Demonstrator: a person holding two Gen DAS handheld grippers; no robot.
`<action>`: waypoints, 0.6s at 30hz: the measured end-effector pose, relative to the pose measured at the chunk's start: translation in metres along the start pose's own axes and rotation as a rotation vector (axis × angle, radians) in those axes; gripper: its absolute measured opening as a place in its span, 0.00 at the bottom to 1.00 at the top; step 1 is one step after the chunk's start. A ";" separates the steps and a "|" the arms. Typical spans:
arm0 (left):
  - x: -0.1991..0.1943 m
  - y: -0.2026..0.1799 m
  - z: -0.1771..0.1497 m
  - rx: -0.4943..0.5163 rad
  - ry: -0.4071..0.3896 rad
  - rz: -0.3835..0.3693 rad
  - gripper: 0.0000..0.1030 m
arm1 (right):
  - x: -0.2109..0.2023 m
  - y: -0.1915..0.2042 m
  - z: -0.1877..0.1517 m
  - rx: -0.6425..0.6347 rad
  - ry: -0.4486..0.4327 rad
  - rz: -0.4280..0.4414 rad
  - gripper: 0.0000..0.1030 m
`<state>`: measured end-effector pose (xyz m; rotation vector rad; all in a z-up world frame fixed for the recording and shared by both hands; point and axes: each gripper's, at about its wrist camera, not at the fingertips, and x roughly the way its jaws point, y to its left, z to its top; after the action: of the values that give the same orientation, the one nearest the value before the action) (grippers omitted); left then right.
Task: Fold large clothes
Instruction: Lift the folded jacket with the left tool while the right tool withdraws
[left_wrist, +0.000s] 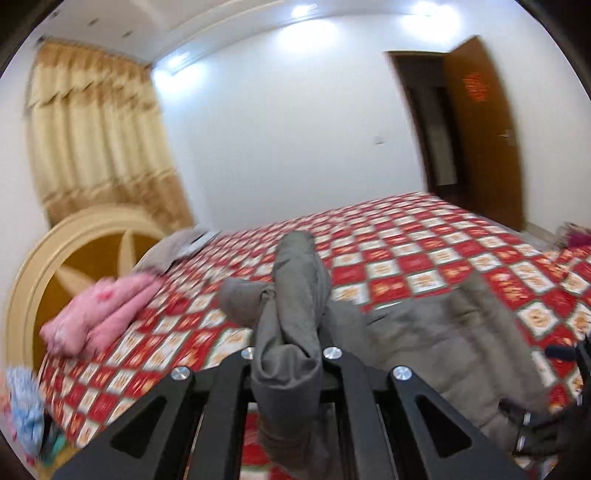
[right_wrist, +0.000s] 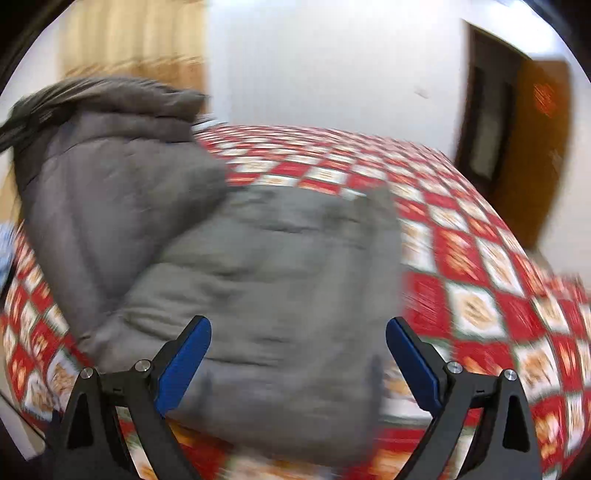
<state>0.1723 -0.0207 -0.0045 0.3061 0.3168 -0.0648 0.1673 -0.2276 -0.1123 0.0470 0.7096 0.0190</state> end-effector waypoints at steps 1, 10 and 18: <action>-0.003 -0.016 0.004 0.027 -0.014 -0.022 0.07 | 0.003 -0.023 0.000 0.043 0.014 -0.041 0.93; 0.007 -0.148 0.000 0.230 -0.024 -0.219 0.07 | 0.019 -0.135 -0.020 0.226 0.107 -0.238 0.93; 0.015 -0.218 -0.037 0.354 0.044 -0.280 0.07 | 0.012 -0.171 -0.038 0.282 0.079 -0.310 0.93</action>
<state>0.1520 -0.2176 -0.1051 0.6130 0.3909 -0.3927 0.1521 -0.3969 -0.1573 0.2068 0.7886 -0.3787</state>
